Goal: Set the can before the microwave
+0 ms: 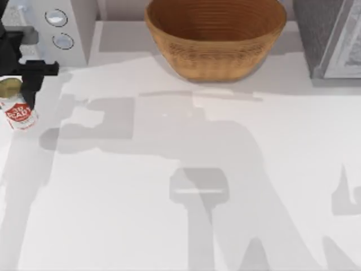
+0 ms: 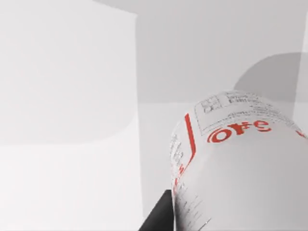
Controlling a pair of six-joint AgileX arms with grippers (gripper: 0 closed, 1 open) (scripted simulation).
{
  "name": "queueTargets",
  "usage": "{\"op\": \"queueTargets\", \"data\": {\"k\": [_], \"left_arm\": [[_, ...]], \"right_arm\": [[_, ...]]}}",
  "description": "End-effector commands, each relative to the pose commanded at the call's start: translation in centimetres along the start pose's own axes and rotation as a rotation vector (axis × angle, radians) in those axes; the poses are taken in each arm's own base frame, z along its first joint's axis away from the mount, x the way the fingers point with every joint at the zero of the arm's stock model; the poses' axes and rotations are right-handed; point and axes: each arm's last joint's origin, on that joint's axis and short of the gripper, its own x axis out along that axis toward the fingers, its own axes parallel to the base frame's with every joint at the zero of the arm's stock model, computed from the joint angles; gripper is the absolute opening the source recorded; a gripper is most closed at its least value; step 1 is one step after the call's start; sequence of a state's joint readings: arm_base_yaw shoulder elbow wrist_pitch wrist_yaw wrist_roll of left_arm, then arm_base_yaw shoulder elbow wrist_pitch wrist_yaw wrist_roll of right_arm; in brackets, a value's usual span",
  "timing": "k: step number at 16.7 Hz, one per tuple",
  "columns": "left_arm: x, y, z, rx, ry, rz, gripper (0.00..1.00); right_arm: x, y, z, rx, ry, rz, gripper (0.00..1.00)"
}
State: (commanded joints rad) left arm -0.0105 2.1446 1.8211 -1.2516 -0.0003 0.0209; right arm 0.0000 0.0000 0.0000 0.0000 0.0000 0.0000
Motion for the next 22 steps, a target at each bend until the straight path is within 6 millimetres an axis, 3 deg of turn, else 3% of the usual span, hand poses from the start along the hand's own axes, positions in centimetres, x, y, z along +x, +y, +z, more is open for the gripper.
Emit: {"op": "queueTargets", "data": {"k": [5,18,22], "left_arm": [[0.23,0.06,-0.03,-0.003,-0.003,-0.001,0.0],[0.23,0.06,-0.03,-0.003,-0.003,-0.001,0.98],[0.23,0.06,-0.03,-0.003,-0.003,-0.001,1.0]], "right_arm": [[0.0,0.0,0.0,0.0,0.0,0.0,1.0],[0.0,0.0,0.0,0.0,0.0,0.0,1.0],[0.0,0.0,0.0,0.0,0.0,0.0,1.0]]}}
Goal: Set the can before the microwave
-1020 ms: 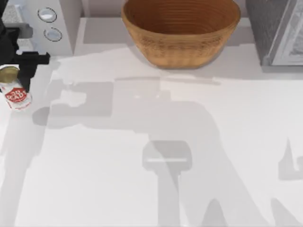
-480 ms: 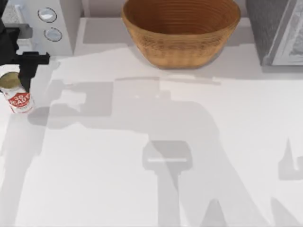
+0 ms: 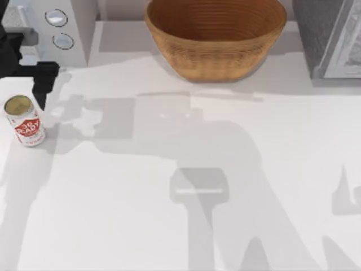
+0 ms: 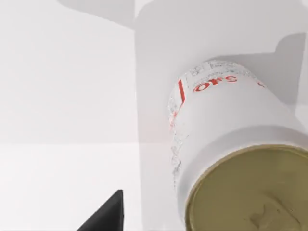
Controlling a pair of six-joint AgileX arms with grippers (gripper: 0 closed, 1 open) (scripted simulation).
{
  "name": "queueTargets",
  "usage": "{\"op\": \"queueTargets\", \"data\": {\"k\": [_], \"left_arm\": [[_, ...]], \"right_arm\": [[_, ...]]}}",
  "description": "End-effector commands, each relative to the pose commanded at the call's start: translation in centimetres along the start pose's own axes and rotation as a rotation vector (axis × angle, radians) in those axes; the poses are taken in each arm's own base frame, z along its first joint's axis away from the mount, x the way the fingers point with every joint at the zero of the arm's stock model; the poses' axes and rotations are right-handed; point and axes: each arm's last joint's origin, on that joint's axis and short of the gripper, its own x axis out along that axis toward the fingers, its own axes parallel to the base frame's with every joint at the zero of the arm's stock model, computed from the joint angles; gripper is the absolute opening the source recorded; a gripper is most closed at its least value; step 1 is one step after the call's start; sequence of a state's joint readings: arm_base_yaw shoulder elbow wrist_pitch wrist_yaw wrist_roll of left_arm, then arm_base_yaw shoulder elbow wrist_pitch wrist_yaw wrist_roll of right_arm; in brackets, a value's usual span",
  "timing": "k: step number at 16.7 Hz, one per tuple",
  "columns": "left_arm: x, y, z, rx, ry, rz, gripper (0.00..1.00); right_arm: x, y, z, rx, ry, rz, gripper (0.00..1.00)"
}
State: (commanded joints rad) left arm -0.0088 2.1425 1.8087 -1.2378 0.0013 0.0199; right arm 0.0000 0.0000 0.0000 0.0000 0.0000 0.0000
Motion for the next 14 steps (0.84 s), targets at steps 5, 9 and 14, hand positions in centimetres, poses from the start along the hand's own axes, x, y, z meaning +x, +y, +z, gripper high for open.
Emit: {"op": "queueTargets", "data": {"k": [5,9,14], "left_arm": [[0.0,-0.1,0.0,0.001,0.0,0.0,1.0],[-1.6,0.0,0.1,-0.003,-0.001,-0.001,1.0],[-4.0,-0.1,0.0,0.001,0.0,0.0,1.0]], "right_arm": [[0.0,0.0,0.0,0.0,0.0,0.0,1.0],[0.0,0.0,0.0,0.0,0.0,0.0,1.0],[0.0,0.0,0.0,0.0,0.0,0.0,1.0]]}}
